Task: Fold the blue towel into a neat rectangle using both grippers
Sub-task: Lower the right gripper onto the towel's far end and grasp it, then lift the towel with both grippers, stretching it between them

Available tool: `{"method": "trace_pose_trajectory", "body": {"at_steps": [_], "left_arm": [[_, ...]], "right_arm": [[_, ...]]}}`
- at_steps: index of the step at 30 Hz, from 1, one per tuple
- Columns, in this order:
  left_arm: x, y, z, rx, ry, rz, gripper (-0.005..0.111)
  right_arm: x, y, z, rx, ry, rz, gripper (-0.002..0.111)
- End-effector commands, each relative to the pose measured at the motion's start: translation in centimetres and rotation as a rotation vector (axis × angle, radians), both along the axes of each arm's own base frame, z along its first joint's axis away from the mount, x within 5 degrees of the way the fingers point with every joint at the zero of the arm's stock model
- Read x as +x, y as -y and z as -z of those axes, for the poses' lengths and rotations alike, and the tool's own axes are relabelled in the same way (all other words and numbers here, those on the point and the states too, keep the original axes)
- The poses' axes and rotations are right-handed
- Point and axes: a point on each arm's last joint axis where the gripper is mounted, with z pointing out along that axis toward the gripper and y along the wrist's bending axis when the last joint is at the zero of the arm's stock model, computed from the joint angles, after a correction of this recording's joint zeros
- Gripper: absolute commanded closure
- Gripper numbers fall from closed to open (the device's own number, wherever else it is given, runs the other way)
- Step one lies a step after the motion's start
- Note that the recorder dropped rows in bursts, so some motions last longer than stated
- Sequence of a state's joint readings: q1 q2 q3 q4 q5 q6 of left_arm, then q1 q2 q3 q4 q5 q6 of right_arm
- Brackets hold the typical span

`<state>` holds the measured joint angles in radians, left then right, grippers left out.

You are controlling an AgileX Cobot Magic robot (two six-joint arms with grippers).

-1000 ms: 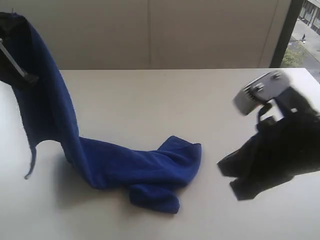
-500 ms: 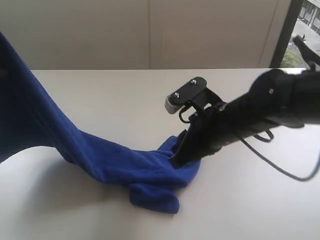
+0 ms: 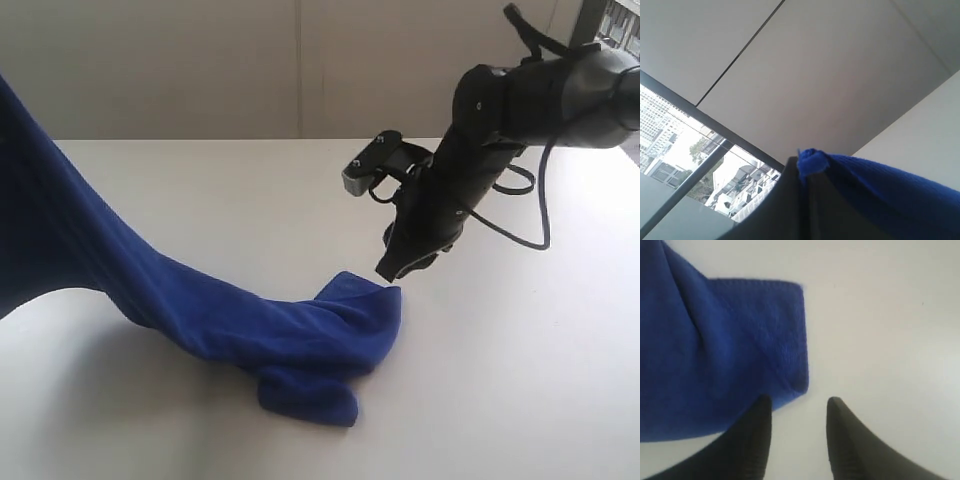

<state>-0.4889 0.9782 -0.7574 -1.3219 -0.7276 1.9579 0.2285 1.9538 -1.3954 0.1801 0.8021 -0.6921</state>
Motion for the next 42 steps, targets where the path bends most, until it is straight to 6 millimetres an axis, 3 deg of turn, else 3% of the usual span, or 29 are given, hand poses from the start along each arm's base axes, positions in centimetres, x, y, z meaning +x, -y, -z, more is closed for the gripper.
{"method": "trace_pose_trajectory", "body": {"at_steps": [1, 7, 13, 15, 18, 23, 26, 31, 35, 42], "left_arm": [[-0.3, 0.0, -0.1, 0.142, -0.004, 0.024, 0.107], [-0.3, 0.0, -0.1, 0.139, -0.006, 0.025, 0.107], [-0.3, 0.0, -0.1, 0.139, -0.007, 0.028, 0.107], [-0.3, 0.0, -0.1, 0.139, -0.007, 0.028, 0.107], [-0.3, 0.0, -0.1, 0.139, -0.007, 0.028, 0.107], [-0.3, 0.0, -0.1, 0.139, -0.007, 0.028, 0.107], [-0.3, 0.0, -0.1, 0.139, -0.007, 0.028, 0.107], [-0.3, 0.0, -0.1, 0.139, -0.007, 0.028, 0.107], [-0.3, 0.0, -0.1, 0.139, -0.007, 0.028, 0.107], [-0.3, 0.0, -0.1, 0.139, -0.007, 0.028, 0.107]], "right_arm": [[0.7, 0.4, 2.2, -0.025, -0.063, -0.042, 0.073], [1.0, 0.2, 4.5, -0.016, -0.115, -0.069, 0.073], [1.0, 0.2, 4.9, -0.025, -0.121, -0.101, 0.074], [1.0, 0.2, 4.9, -0.026, -0.122, -0.108, 0.082], [1.0, 0.2, 4.9, -0.027, -0.124, -0.111, 0.105], [0.9, 0.3, 4.2, -0.046, -0.127, -0.127, 0.108], [0.8, 0.7, 2.3, -0.076, -0.071, -0.132, 0.108], [0.2, 1.9, -3.4, -0.152, 0.096, -0.079, 0.108], [-1.1, 3.0, -8.5, -0.184, 0.25, -0.011, 0.108], [-4.0, 5.2, -15.2, -0.287, 0.455, 0.12, 0.108]]}}
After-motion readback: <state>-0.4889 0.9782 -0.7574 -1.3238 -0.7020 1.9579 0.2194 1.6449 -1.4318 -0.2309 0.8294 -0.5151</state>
